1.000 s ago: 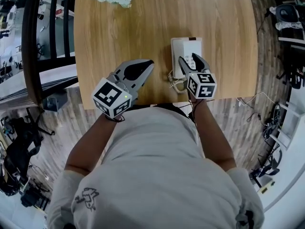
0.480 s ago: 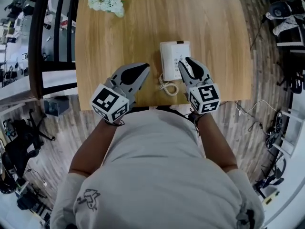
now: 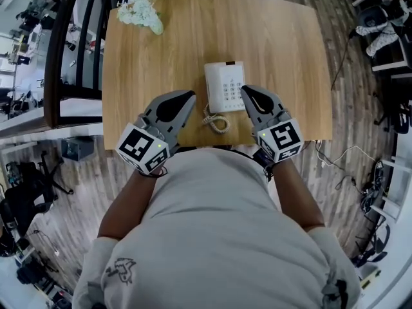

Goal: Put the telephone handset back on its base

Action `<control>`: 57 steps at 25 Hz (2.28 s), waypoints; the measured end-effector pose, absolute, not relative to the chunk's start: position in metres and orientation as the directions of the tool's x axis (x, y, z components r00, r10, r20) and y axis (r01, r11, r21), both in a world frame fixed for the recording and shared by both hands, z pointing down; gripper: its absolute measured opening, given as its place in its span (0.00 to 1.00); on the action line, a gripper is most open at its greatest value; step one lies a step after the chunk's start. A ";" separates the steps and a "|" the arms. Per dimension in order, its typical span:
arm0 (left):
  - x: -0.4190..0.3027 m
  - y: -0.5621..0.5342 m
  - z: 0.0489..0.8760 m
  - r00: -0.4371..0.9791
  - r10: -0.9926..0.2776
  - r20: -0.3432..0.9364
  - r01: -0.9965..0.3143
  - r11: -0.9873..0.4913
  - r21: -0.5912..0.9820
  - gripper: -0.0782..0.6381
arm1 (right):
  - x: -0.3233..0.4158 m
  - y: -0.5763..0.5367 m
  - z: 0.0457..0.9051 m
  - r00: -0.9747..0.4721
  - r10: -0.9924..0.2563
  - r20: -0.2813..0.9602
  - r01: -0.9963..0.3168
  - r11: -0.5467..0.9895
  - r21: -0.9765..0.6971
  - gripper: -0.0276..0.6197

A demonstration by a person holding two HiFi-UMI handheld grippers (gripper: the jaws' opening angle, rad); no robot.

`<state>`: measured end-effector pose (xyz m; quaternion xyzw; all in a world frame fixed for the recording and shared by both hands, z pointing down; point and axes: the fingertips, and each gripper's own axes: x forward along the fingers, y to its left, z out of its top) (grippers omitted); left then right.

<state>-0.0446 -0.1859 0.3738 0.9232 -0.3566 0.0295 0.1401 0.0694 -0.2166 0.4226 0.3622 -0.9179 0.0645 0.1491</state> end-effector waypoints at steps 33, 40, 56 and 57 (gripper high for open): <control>-0.099 -0.034 0.350 0.758 -0.636 0.142 -0.652 -0.743 0.150 0.12 | 0.029 -0.058 0.353 -0.693 -0.704 0.154 -0.708 0.705 0.033 0.05; -0.135 0.004 0.352 0.770 -0.628 0.113 -0.638 -0.754 0.158 0.12 | 0.011 -0.012 0.349 -0.644 -0.749 0.157 -0.754 0.656 0.039 0.05; -0.101 0.052 0.343 0.723 -0.685 0.089 -0.689 -0.706 0.162 0.12 | 0.047 0.043 0.328 -0.699 -0.705 0.123 -0.704 0.708 0.059 0.05; -0.094 0.055 0.343 0.719 -0.689 0.091 -0.693 -0.703 0.159 0.12 | 0.054 0.045 0.328 -0.704 -0.700 0.122 -0.698 0.713 0.058 0.05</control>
